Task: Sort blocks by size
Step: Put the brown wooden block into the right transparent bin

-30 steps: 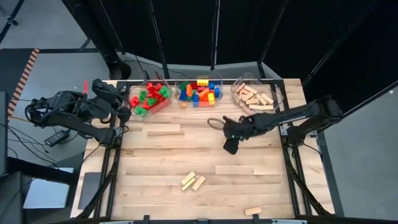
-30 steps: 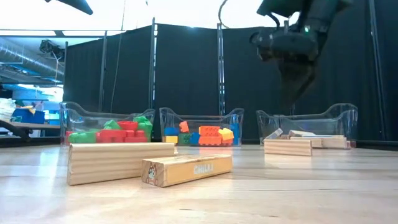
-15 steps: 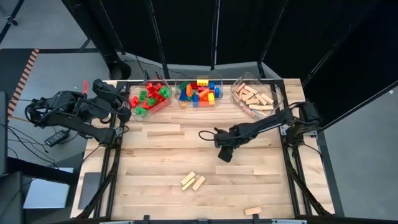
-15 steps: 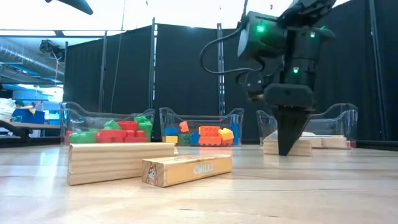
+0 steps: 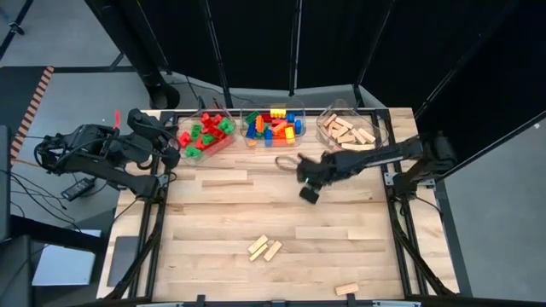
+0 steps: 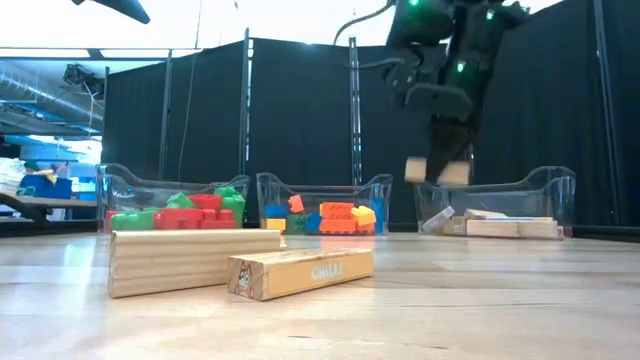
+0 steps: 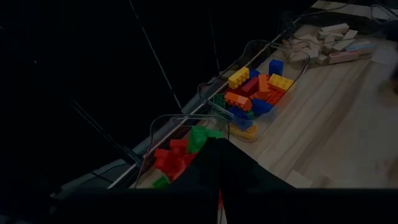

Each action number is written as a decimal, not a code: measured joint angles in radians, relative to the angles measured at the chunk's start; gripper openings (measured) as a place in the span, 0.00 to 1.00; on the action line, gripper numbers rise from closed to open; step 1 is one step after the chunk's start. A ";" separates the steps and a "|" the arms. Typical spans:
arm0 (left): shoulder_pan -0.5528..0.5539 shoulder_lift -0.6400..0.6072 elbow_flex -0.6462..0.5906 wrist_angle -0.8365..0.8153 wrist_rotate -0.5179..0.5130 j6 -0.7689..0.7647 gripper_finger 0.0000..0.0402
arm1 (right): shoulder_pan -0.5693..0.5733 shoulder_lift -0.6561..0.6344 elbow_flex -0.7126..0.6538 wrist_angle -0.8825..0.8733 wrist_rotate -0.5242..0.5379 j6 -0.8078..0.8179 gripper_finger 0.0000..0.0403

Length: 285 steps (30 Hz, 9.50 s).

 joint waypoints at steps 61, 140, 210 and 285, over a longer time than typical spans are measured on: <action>0.000 0.000 0.000 0.016 0.000 0.026 0.01 | 0.776 0.123 0.007 0.276 -0.268 0.505 0.56; 0.000 0.007 0.000 0.016 -0.001 0.059 0.01 | 0.712 0.283 0.187 0.269 -0.385 -0.334 0.76; 0.000 0.006 -0.001 0.035 -0.001 0.060 0.01 | -0.754 -0.322 -0.198 0.041 0.066 -0.313 0.74; 0.000 0.007 -0.001 -0.009 0.019 0.033 0.01 | 0.099 0.163 0.127 0.166 0.029 -0.442 0.30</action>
